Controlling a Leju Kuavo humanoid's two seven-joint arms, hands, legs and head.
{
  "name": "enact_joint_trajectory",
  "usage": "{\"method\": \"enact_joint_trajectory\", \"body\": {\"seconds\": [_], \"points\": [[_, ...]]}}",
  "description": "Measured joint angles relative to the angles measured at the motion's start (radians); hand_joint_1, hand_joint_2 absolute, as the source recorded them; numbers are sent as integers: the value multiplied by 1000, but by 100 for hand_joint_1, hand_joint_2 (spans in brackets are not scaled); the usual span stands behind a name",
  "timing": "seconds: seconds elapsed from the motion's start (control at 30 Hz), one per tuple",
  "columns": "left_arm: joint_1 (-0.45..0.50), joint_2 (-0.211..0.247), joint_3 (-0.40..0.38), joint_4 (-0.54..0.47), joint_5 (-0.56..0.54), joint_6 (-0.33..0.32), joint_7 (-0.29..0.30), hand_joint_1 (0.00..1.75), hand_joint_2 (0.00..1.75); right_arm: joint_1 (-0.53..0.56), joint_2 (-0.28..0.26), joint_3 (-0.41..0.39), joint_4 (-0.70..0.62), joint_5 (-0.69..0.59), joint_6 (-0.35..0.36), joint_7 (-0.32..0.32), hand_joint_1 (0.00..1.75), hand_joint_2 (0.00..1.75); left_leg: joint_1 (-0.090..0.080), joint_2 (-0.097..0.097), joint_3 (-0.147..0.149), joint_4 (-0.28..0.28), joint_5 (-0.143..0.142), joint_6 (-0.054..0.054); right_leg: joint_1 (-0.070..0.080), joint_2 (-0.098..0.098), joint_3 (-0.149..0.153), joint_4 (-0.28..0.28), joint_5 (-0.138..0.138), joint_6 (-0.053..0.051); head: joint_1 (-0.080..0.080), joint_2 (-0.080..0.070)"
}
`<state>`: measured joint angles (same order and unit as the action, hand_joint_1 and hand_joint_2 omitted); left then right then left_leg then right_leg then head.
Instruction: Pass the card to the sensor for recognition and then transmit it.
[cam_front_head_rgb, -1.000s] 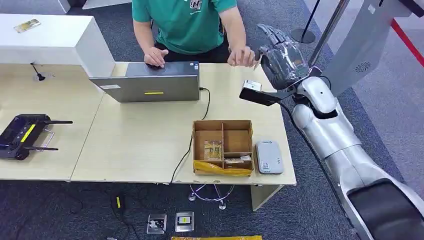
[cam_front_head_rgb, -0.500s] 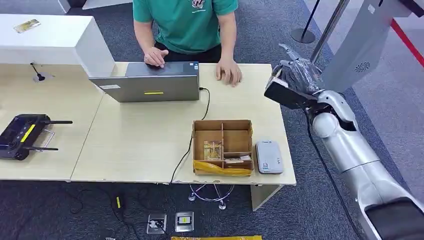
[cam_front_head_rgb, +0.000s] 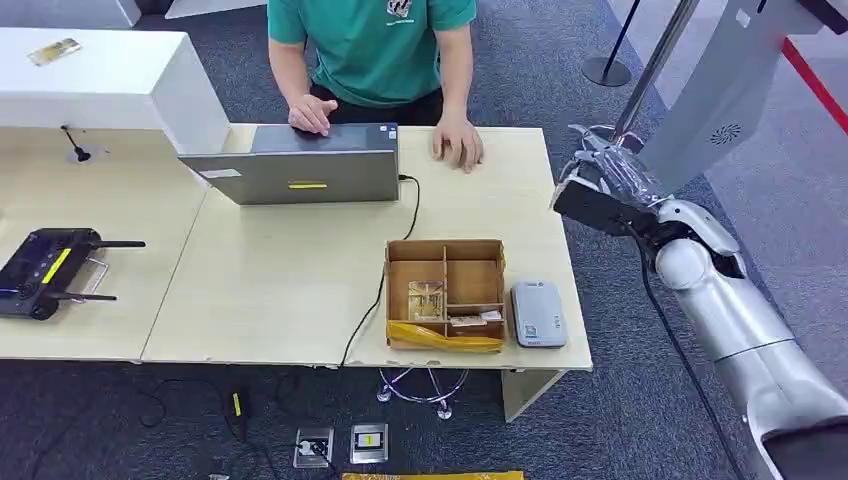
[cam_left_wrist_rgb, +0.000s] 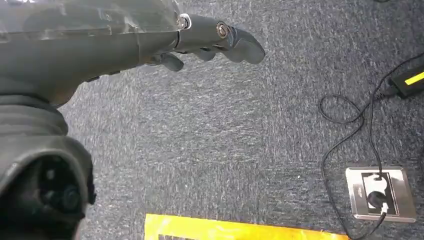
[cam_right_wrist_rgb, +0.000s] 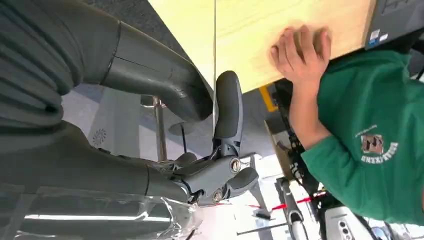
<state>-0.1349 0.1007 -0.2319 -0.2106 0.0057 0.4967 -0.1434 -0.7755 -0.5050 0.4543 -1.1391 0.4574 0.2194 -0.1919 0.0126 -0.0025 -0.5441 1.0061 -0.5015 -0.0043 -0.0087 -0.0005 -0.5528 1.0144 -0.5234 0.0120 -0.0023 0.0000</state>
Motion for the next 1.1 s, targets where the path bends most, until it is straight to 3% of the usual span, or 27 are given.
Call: {"method": "enact_joint_trajectory", "body": {"seconds": [0.3,1.1], "points": [[0,-5,1,0,17,0,7,0,0,34,-26,49,27,31,45,-37,175,175,0,0,0,0,0,0,0,0,0,0,0,0,0,0],[0,-11,2,0,20,-3,26,0,0,133,-67,172,85,26,70,-37,175,175,0,0,-1,0,0,0,0,0,-1,0,0,0,0,0]]}}
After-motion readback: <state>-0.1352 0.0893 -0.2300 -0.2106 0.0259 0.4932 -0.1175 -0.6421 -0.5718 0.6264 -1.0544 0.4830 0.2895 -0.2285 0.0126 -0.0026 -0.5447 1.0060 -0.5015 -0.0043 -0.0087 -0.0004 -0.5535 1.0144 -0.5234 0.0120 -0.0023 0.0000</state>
